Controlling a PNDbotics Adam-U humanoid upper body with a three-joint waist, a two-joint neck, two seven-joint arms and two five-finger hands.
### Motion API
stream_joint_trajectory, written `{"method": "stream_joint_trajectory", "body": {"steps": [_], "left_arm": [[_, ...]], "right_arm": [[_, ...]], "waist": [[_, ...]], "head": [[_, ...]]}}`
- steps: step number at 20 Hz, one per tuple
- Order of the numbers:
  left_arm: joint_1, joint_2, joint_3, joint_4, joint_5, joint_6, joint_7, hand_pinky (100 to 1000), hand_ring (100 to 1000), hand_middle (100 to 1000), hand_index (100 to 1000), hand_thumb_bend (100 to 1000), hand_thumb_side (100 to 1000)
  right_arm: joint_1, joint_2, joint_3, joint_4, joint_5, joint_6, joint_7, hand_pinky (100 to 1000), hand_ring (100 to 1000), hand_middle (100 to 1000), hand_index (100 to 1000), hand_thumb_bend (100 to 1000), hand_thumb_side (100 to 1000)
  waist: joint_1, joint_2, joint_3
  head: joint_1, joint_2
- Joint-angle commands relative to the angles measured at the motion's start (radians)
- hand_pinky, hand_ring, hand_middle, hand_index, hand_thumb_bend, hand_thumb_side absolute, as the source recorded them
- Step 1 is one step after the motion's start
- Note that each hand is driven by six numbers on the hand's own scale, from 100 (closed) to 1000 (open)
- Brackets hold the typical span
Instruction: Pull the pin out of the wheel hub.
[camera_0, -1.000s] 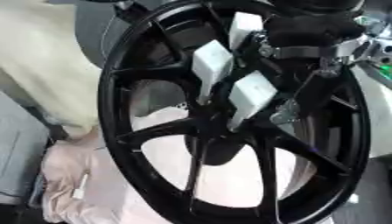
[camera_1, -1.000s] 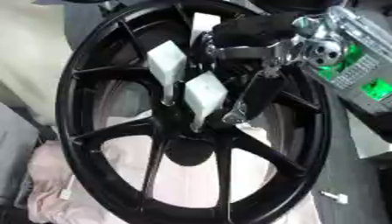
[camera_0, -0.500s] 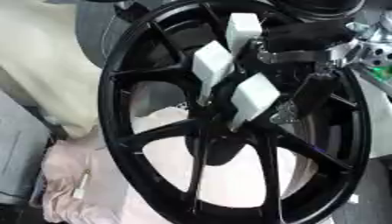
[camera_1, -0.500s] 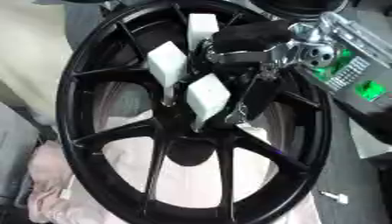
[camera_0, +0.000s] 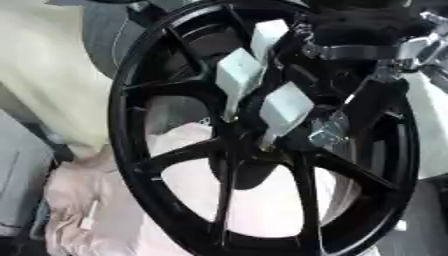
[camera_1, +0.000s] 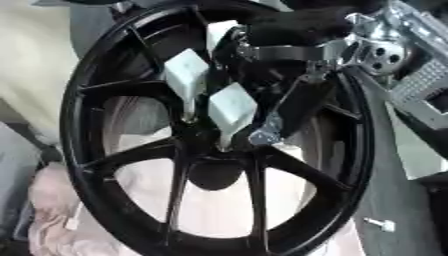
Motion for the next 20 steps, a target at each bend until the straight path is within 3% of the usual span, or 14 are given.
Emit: {"method": "stream_joint_trajectory", "body": {"steps": [1,7,20], "left_arm": [[-0.002,0.023,0.004,-0.015,0.0,-0.001,-0.001,734,550,537,726,685,572],[-0.004,0.022,0.004,-0.016,0.002,-0.001,-0.001,734,551,538,726,686,573],[-0.008,0.02,0.002,-0.016,0.005,0.0,-0.003,733,551,538,726,685,572]], "right_arm": [[-0.011,-0.039,-0.024,-0.026,-0.015,-0.005,0.004,716,611,603,737,501,409],[-0.014,-0.031,-0.02,-0.02,-0.019,0.011,0.007,707,600,587,716,471,319],[-0.02,0.007,0.005,0.048,-0.002,0.018,-0.002,698,584,569,696,452,260]], "waist": [[0.005,-0.03,-0.002],[0.005,-0.029,0.001],[0.006,-0.027,0.005]], "head": [[-0.003,-0.013],[-0.005,-0.016],[-0.003,-0.016]]}}
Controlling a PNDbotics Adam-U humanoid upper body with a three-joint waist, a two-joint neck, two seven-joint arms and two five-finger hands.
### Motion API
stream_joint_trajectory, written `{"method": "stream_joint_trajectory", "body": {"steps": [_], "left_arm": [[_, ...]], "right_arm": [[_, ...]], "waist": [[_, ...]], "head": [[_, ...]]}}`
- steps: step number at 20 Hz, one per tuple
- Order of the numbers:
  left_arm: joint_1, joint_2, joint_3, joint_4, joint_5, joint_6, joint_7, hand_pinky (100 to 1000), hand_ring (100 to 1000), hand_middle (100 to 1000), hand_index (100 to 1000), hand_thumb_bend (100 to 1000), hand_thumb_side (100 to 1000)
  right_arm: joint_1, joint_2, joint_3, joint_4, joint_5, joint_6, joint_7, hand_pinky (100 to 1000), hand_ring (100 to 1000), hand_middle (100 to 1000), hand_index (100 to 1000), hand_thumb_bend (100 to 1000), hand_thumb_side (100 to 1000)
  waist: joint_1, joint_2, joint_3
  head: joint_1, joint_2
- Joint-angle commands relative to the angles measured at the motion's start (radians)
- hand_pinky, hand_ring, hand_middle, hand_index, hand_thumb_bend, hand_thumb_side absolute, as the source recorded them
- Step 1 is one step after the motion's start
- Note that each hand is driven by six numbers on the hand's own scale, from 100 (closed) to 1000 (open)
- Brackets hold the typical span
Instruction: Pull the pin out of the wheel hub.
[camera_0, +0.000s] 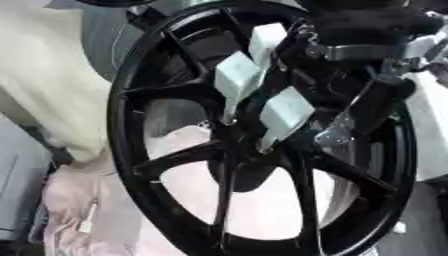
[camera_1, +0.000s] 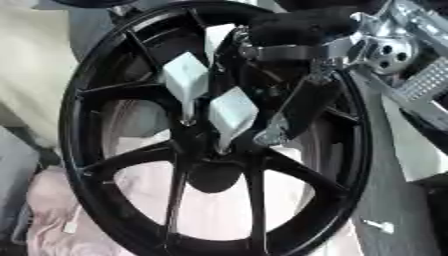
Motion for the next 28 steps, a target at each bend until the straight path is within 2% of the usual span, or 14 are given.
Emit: {"method": "stream_joint_trajectory", "body": {"steps": [1,3,6,7,8,10,14,15,18,22,23,28], "left_arm": [[-0.008,0.02,0.002,-0.016,0.0,0.0,-0.003,733,551,538,726,685,573],[-0.007,0.021,0.002,-0.015,-0.001,0.0,-0.003,733,551,538,726,685,573],[-0.007,0.021,0.001,-0.014,-0.002,0.0,-0.003,732,551,537,726,685,572],[-0.007,0.021,0.001,-0.014,-0.002,0.0,-0.003,732,551,537,726,685,572],[-0.007,0.021,0.001,-0.014,-0.002,0.0,-0.003,732,551,537,726,686,572],[-0.007,0.021,0.001,-0.014,-0.003,0.001,-0.003,732,551,537,725,685,572],[-0.007,0.021,0.001,-0.014,-0.003,0.001,-0.003,732,551,537,722,685,571],[-0.007,0.021,0.001,-0.014,-0.003,0.001,-0.003,732,551,537,722,685,571],[-0.006,0.021,0.001,-0.013,-0.004,0.001,-0.003,732,552,537,721,685,571],[-0.005,0.02,0.003,-0.013,-0.003,0.0,-0.001,732,552,537,720,686,571],[-0.005,0.02,0.003,-0.013,-0.003,0.0,0.0,732,552,537,720,687,571],[-0.003,0.022,0.01,-0.013,-0.001,-0.002,0.007,733,552,537,720,689,571]], "right_arm": [[-0.017,-0.011,-0.008,0.006,0.002,0.004,-0.01,695,575,558,685,446,239],[-0.019,-0.009,-0.01,0.002,-0.009,0.01,-0.017,690,565,543,673,436,206],[-0.02,-0.01,-0.017,-0.009,-0.029,0.026,-0.033,668,524,475,613,406,100],[-0.02,-0.011,-0.019,-0.013,-0.036,0.031,-0.038,668,524,475,613,406,100],[-0.02,-0.012,-0.019,-0.018,-0.042,0.035,-0.04,663,512,427,579,396,100],[-0.02,-0.015,-0.023,-0.029,-0.052,0.042,-0.041,660,503,387,550,389,100],[-0.016,-0.022,-0.038,-0.049,-0.07,0.057,-0.059,650,490,351,513,404,100],[-0.014,-0.025,-0.043,-0.053,-0.075,0.063,-0.068,648,486,346,507,409,109],[-0.005,-0.036,-0.065,-0.067,-0.1,0.088,-0.101,635,465,309,469,429,232],[0.012,-0.061,-0.111,-0.108,-0.142,0.13,-0.146,630,457,298,457,435,286],[0.015,-0.068,-0.122,-0.118,-0.149,0.138,-0.154,625,449,292,452,439,332],[0.088,-0.151,-0.264,-0.159,-0.251,0.15,-0.212,629,442,285,447,440,341]], "waist": [[0.006,-0.026,0.001],[0.006,-0.026,0.001],[0.006,-0.027,0.0],[0.006,-0.027,0.0],[0.006,-0.027,0.0],[0.006,-0.027,0.0],[0.006,-0.028,-0.001],[0.006,-0.028,-0.001],[0.005,-0.029,-0.003],[0.005,-0.031,-0.004],[0.005,-0.032,-0.004],[0.003,-0.034,-0.01]], "head": [[0.0,-0.008],[0.0,-0.007],[0.001,-0.005],[0.001,-0.005],[0.001,-0.005],[0.002,-0.005],[0.002,-0.005],[0.002,-0.005],[0.001,-0.003],[0.0,-0.003],[0.001,-0.003],[0.013,-0.006]]}}
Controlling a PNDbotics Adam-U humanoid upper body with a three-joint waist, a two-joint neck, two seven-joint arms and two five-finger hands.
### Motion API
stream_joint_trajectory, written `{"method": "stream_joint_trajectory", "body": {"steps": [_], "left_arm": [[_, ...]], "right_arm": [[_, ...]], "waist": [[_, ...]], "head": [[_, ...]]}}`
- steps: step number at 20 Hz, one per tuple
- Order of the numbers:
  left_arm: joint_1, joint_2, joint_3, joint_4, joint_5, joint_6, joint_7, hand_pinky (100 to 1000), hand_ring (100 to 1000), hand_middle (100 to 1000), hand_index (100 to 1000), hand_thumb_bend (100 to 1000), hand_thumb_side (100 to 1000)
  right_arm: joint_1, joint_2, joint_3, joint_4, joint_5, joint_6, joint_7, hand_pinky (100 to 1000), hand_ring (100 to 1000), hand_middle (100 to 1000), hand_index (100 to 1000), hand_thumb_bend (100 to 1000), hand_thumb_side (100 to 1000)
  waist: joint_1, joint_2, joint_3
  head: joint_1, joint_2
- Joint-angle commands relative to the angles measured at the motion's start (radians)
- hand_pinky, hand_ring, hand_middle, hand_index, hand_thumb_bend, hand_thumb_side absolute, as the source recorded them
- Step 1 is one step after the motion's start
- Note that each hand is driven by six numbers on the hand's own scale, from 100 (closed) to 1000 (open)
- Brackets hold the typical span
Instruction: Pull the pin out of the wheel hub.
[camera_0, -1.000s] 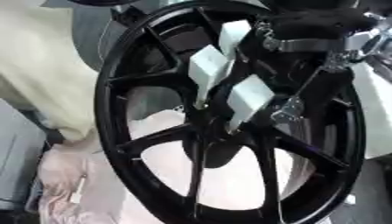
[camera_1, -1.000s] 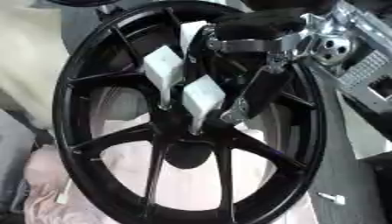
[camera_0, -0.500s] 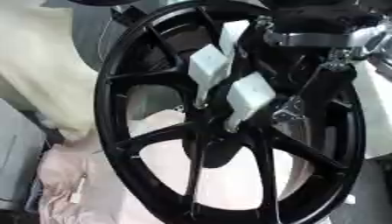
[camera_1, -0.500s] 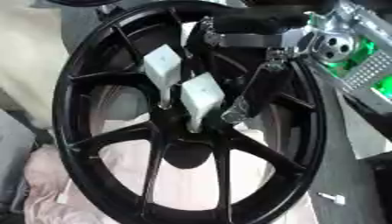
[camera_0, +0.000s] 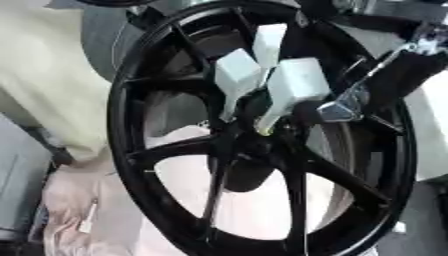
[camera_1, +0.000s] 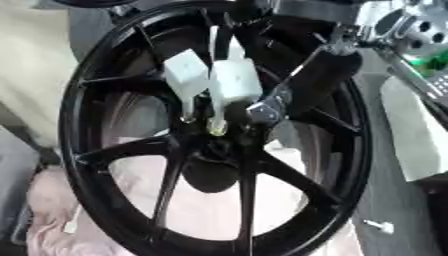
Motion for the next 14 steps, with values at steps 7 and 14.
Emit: {"method": "stream_joint_trajectory", "body": {"steps": [7,14], "left_arm": [[-0.001,0.028,0.024,-0.011,0.003,-0.007,0.019,733,552,537,720,689,571],[0.004,0.033,0.037,-0.006,0.006,-0.015,0.037,732,550,534,719,690,567]], "right_arm": [[0.324,-0.178,-0.418,0.001,-0.171,0.054,-0.346,636,438,282,446,436,297],[0.535,-0.133,-0.666,0.31,-0.043,0.135,-0.653,640,446,292,450,433,257]], "waist": [[0.013,-0.024,-0.027],[0.022,-0.019,-0.051]], "head": [[0.03,-0.01],[0.047,-0.011]]}}
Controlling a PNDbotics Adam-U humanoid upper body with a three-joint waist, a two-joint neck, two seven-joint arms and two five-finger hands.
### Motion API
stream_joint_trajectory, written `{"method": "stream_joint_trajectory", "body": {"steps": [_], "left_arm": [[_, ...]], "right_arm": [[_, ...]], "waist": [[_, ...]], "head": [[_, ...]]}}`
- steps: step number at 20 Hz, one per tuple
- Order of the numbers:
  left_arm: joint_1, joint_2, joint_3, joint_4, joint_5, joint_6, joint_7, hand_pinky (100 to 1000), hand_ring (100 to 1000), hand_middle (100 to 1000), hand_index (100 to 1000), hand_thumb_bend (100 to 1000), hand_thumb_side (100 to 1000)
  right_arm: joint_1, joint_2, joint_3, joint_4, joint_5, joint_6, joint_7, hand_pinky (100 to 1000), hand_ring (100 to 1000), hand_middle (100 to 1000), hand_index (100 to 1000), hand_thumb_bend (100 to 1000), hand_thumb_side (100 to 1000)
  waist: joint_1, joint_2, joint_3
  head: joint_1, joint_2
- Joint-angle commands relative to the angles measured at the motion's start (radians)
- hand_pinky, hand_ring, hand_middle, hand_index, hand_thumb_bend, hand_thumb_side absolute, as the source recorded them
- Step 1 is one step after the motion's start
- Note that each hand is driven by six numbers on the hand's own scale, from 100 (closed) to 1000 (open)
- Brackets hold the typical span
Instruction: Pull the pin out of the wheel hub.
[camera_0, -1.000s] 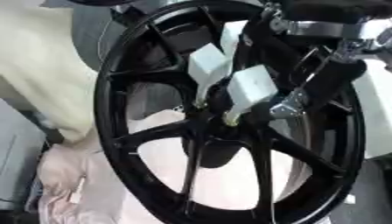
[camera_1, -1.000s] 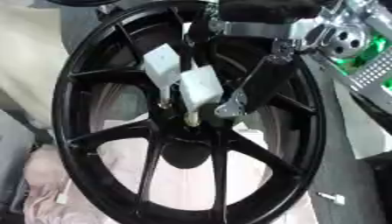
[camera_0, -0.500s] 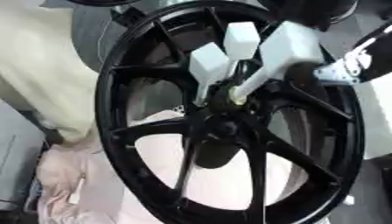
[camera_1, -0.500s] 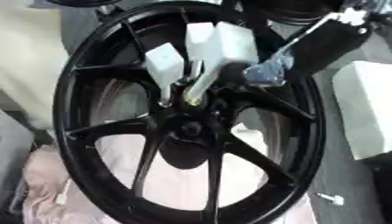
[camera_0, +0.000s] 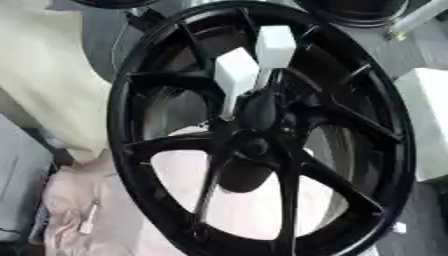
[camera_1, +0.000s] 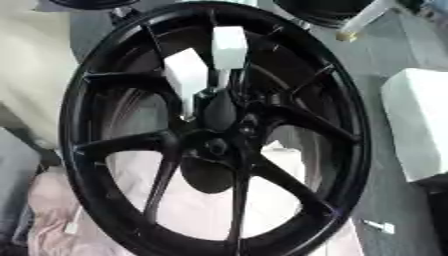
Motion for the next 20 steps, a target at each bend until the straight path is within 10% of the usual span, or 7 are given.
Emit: {"method": "stream_joint_trajectory", "body": {"steps": [1,6,9,12,20], "left_arm": [[-0.001,0.033,0.015,-0.01,0.003,-0.006,0.013,731,549,534,719,691,567],[0.003,0.036,0.019,-0.007,0.004,-0.01,0.021,731,549,533,719,693,567],[0.005,0.036,0.022,-0.004,0.005,-0.012,0.025,731,549,533,719,694,567],[0.006,0.037,0.024,-0.002,0.004,-0.014,0.026,731,549,533,719,695,568],[0.011,0.038,0.026,0.001,0.003,-0.017,0.029,731,548,533,719,695,567]], "right_arm": [[0.035,0.007,-0.105,0.125,0.094,0.03,-0.114,642,448,295,453,432,251],[0.112,0.082,-0.18,0.229,0.236,0.069,-0.234,669,488,363,508,377,100],[0.142,0.124,-0.199,0.265,0.283,0.078,-0.289,761,675,600,719,444,275],[0.156,0.15,-0.199,0.274,0.338,0.04,-0.279,849,818,832,880,755,506],[0.132,0.176,-0.206,0.176,0.324,0.009,-0.329,851,823,842,882,659,538]], "waist": [[0.007,-0.018,-0.006],[0.015,-0.016,-0.019],[0.023,-0.014,-0.028],[0.028,-0.013,-0.033],[0.033,-0.014,-0.034]], "head": [[0.008,-0.011],[-0.008,-0.013],[-0.022,-0.023],[-0.03,-0.029],[-0.033,-0.032]]}}
